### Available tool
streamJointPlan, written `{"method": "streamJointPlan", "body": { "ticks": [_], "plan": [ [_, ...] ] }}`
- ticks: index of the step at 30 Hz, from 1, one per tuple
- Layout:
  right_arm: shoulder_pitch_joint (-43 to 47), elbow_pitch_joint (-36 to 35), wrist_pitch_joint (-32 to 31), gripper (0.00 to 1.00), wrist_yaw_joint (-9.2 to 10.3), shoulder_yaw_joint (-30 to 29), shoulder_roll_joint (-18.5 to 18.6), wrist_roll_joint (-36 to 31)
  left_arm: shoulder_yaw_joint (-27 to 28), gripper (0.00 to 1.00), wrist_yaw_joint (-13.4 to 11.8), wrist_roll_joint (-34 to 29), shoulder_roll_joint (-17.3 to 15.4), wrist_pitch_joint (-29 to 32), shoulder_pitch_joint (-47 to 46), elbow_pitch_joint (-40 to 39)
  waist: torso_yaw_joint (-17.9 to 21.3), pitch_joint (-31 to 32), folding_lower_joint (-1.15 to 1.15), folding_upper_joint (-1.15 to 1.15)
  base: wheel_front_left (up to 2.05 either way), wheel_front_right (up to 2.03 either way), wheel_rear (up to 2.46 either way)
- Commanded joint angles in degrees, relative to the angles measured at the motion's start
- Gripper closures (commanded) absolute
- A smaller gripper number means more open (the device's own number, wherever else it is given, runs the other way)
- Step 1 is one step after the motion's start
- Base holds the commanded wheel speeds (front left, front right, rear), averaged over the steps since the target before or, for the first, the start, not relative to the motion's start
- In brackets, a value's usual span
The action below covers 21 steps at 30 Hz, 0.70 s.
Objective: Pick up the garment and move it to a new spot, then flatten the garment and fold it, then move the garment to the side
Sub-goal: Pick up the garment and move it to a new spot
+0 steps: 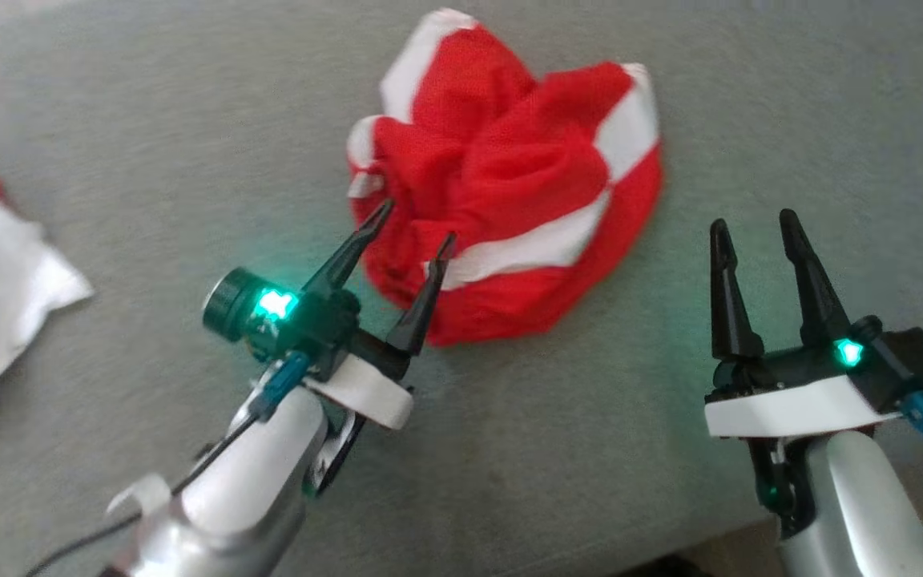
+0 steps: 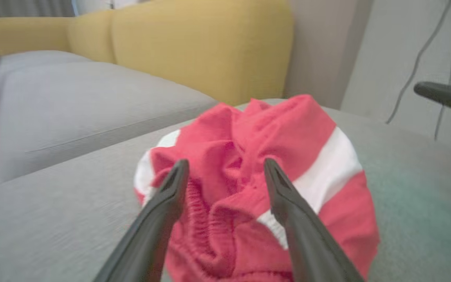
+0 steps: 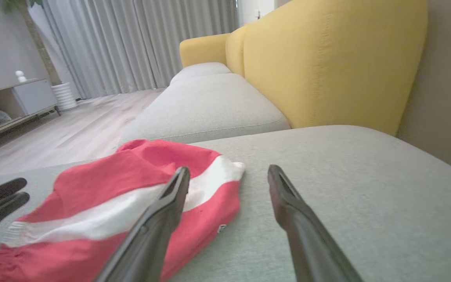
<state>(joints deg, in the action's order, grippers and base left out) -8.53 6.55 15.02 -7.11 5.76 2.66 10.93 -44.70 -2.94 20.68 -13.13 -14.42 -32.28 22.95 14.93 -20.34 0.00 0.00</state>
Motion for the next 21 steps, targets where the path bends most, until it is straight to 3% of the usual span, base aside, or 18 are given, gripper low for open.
{"method": "streamJointPlan", "body": {
  "ticks": [1,5,9,15,21],
  "plan": [
    [-0.02,-1.33,-0.02,0.00,-0.37,1.46,0.21,-0.79,3.70,0.00,-1.14,-0.15,-0.60,-0.54,1.58,-2.78,-5.12,3.04,0.00,0.00,0.00,0.00,0.00],
    [0.35,0.39,-0.02,0.00,-0.37,1.81,0.21,-2.74,12.38,0.00,-3.74,-0.73,1.27,-0.56,9.56,-8.44,-10.42,6.06,0.00,0.00,0.00,0.00,0.00],
    [1.32,0.89,-0.02,0.00,-0.37,1.02,0.21,-3.92,21.22,0.00,-4.13,-2.49,3.57,-0.57,17.05,-14.29,-14.74,8.94,0.00,0.00,0.00,0.00,0.00],
    [6.94,-1.95,-0.02,0.00,-0.37,-0.88,0.21,-2.43,32.86,0.00,-2.40,-5.39,7.82,-0.57,28.82,-20.92,-18.83,13.63,0.00,0.00,0.00,0.00,0.00],
    [13.46,-3.27,-0.02,0.00,-0.37,-1.74,0.21,-3.69,37.09,0.00,0.50,-9.66,9.73,-0.57,37.72,-24.87,-19.43,16.90,0.00,0.00,0.00,0.00,0.00]
  ]
}}
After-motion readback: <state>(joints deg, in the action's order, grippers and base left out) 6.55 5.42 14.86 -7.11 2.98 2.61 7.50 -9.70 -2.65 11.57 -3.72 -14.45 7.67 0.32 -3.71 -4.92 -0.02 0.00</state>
